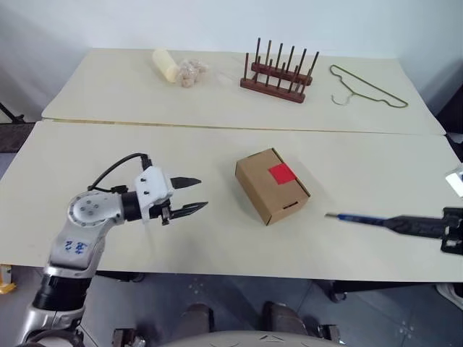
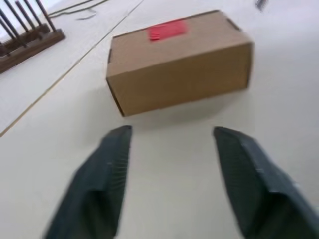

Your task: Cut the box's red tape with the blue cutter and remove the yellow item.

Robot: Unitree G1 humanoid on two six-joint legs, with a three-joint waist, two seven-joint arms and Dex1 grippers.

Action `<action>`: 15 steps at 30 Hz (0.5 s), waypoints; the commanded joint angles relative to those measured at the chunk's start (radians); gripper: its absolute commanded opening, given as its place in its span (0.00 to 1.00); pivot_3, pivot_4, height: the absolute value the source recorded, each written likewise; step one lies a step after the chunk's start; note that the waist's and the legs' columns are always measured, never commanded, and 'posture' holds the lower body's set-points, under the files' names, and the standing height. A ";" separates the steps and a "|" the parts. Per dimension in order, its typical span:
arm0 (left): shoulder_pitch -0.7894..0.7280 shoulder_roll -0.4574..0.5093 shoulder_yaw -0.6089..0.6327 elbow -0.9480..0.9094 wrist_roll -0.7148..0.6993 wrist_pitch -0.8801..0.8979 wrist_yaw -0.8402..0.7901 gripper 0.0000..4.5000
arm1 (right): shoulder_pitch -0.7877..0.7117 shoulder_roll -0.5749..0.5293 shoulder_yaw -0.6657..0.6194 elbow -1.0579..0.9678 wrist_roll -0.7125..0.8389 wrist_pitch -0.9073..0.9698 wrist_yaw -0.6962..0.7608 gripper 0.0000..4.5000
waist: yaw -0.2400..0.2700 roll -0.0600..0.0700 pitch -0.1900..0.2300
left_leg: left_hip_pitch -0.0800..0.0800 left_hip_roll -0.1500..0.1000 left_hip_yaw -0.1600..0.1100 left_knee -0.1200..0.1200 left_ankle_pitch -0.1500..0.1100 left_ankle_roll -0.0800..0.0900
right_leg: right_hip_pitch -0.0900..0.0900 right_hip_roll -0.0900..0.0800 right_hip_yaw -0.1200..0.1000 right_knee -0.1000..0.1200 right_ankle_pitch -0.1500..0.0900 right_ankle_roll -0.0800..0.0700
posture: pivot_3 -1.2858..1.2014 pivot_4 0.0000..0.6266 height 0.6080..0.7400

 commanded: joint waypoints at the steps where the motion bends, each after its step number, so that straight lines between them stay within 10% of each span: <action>1: -0.074 -0.014 -0.046 0.059 0.037 -0.029 -0.005 0.31 | -0.043 -0.063 -0.002 -0.022 -0.100 -0.016 0.050 0.03 | -0.001 0.000 0.000 | 0.000 0.000 0.000 0.000 0.000 0.000 | 0.000 0.000 0.000 0.000 0.000 0.000 | 0.52 0.24 1.00; 6: -0.292 -0.102 -0.125 0.248 0.078 -0.052 -0.023 0.00 | -0.356 -0.120 0.182 -0.043 -0.070 -0.071 -0.026 0.03 | -0.012 0.001 0.000 | 0.000 0.000 0.002 0.000 0.001 -0.001 | -0.001 0.000 0.000 0.000 0.000 0.000 | 0.52 0.24 1.00; 15: -0.550 -0.301 -0.225 0.471 0.124 0.027 -0.023 0.00 | -0.887 0.135 0.545 -0.069 -0.156 -0.051 -0.221 0.03 | -0.029 -0.001 0.001 | -0.008 -0.001 0.000 0.000 0.000 -0.001 | -0.006 -0.001 -0.004 -0.004 0.002 0.002 | 0.52 0.24 1.00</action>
